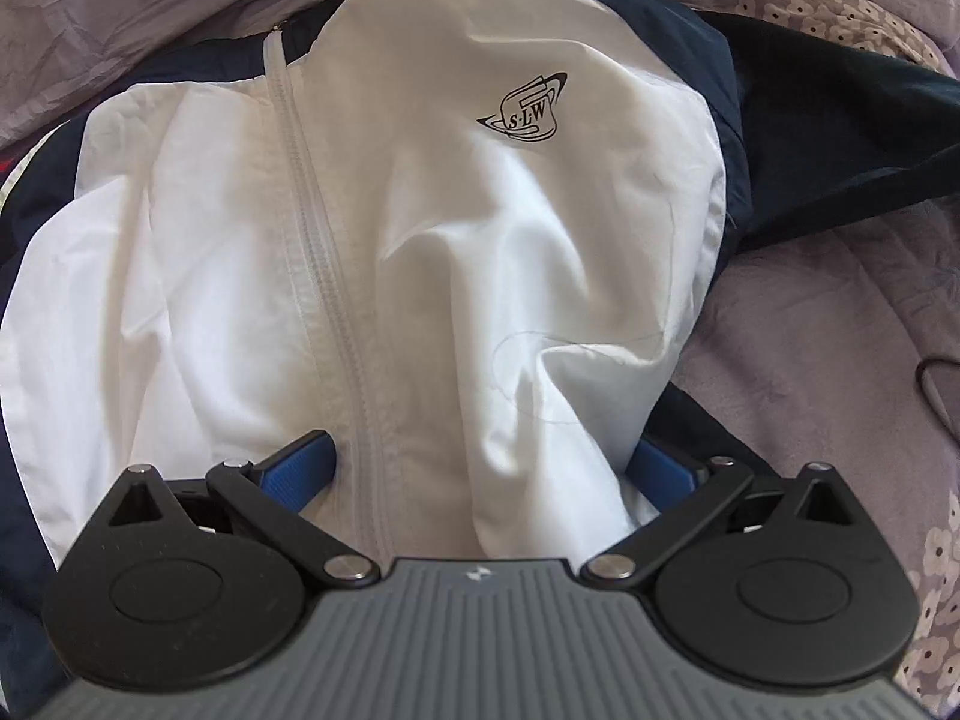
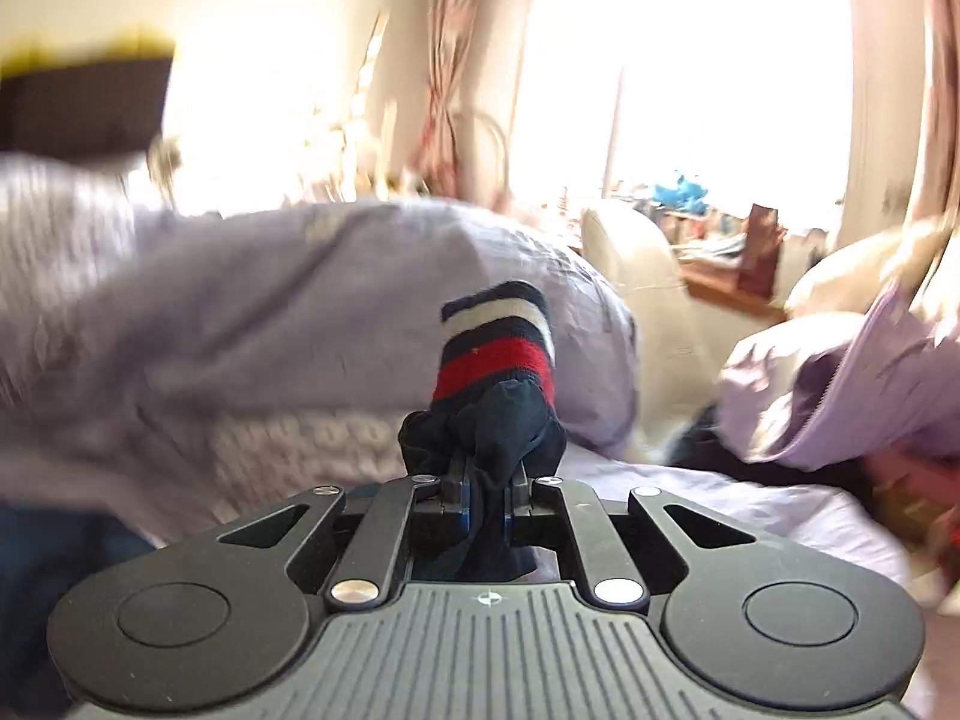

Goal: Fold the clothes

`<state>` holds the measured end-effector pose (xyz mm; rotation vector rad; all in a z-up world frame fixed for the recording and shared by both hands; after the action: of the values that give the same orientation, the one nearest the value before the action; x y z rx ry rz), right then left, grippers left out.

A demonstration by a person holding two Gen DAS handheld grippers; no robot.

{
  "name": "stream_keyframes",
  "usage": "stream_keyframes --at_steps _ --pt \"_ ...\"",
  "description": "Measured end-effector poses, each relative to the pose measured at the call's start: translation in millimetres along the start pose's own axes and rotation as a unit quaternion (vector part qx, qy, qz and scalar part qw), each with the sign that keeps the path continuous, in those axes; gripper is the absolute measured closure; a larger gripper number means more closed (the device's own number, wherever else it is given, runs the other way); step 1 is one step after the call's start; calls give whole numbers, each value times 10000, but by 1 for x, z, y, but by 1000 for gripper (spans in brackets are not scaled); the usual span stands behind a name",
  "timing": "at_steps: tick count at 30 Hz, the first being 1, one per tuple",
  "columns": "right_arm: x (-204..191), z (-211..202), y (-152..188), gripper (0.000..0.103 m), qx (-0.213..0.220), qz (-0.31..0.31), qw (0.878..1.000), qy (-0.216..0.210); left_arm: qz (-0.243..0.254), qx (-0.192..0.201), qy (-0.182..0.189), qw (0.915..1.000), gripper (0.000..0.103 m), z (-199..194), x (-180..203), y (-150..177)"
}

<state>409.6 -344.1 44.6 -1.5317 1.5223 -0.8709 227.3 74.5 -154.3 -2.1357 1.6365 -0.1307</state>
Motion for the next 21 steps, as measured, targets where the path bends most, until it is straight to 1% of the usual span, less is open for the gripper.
stream_keyframes --at_steps 1,2,3,5,6,7,9,10,11,14,16,17,19,20,21 --pt "15 10 8 86 -310 293 9990 -130 -5 -15 4 10000 0 -1 -1 1" --pt "28 17 17 80 -621 564 9962 -251 -9 -29 12 10000 0 -2 -3 2" --pt "37 18 28 73 -936 748 9922 -337 -11 -40 24 10000 0 -3 -4 3" --pt "51 16 48 64 -1527 1068 9812 -507 -5 -50 50 10000 0 -4 -8 5" --pt "49 8 47 53 -1676 983 9793 -561 -4 -55 63 10000 0 -5 -9 6" --pt "46 -1 42 46 -1821 734 9794 -467 -8 -63 74 10000 0 -5 -10 7" --pt "37 -22 25 43 -1987 61 9800 24 -3 -61 66 10000 0 -5 -12 9" --pt "28 -33 14 43 -1921 -248 9809 185 1 -57 58 10000 0 -5 -12 10" --pt "12 -42 4 43 -1810 -511 9821 123 6 -52 46 10000 0 -6 -13 11" --pt "-42 -57 -12 43 -1602 -1077 9804 -391 12 -41 9 10000 0 -7 -15 14" --pt "-80 -40 -7 43 -1672 -1240 9737 -926 15 -38 0 10000 0 -8 -17 16" --pt "-97 -30 -3 43 -1742 -1295 9693 -1154 15 -37 4 10000 0 -8 -19 17" --pt "-117 3 16 46 -2178 -1188 9604 -1267 15 -35 15 10000 0 -9 -21 19" --pt "-118 20 25 49 -2432 -1088 9570 -1147 16 -35 17 10000 0 -9 -22 20" --pt "-112 31 34 52 -2684 -978 9541 -897 17 -33 18 10000 0 -10 -24 22"
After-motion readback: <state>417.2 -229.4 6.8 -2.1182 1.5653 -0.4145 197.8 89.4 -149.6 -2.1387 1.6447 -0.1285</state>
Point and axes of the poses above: each gripper's, at about its wrist camera, not at the fingertips, and z roughly the way its jaws point, x to its right, y to its underside, the point moved 9 cm from there along z, roughly the way its jaws point, and after that the axes turned 13 degrees about -y, right-handed, at the moved point
